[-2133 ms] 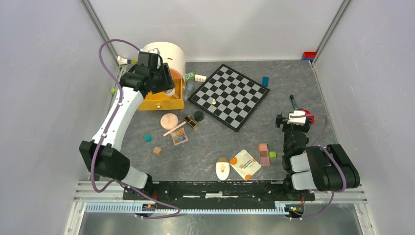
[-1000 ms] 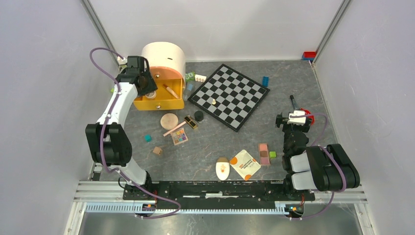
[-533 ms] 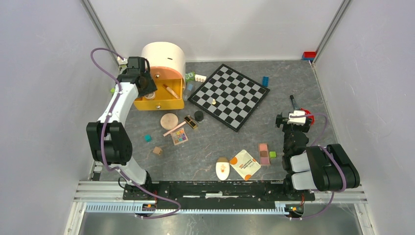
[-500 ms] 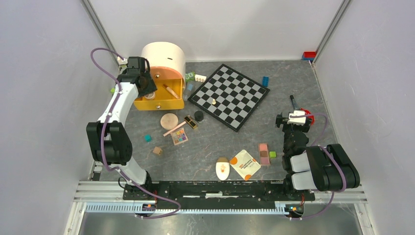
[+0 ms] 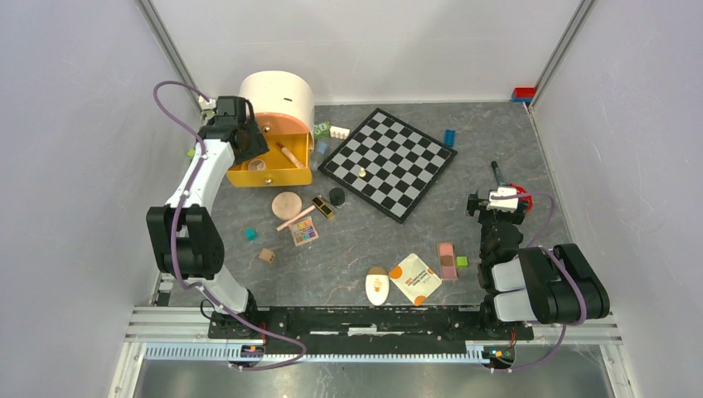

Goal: Organize the makeup
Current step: Place the makeup in the drawer.

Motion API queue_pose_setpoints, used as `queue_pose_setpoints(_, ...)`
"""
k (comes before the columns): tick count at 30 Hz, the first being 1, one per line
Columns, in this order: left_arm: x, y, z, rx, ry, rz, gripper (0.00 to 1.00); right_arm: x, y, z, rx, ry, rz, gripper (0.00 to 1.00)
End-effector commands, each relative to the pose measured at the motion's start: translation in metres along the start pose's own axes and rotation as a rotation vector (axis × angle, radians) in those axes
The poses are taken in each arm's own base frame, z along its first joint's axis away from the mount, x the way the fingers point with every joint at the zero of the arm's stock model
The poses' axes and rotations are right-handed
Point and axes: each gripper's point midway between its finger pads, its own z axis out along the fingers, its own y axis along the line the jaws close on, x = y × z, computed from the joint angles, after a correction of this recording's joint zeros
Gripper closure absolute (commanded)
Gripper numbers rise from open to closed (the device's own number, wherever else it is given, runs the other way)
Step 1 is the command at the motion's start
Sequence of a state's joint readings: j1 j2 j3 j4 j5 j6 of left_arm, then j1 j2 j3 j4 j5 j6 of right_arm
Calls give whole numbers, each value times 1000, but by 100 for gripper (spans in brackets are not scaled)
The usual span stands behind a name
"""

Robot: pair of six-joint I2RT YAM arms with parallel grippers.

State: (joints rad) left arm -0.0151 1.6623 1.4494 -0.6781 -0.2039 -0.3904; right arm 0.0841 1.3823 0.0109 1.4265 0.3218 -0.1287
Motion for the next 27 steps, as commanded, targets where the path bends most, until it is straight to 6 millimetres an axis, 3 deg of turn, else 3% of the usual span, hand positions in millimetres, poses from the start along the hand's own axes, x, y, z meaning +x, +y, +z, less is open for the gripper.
queue_pose_setpoints(1, -17, -4, -19, 42, -64, 3, 25, 30, -5, -31, -18, 75, -34, 2)
queue_pose_setpoints(14, -41, -37, -82, 268, -147, -56, 22, 30, -5, -31, -18, 75, -35, 3)
queue_pose_setpoints(22, -37, -44, -130, 361, -194, -84, 22, 30, -5, -30, -18, 75, -34, 3)
queue_pose_setpoints(27, -21, -55, -159, 458, -189, -67, 21, 30, -5, -30, -18, 74, -35, 2)
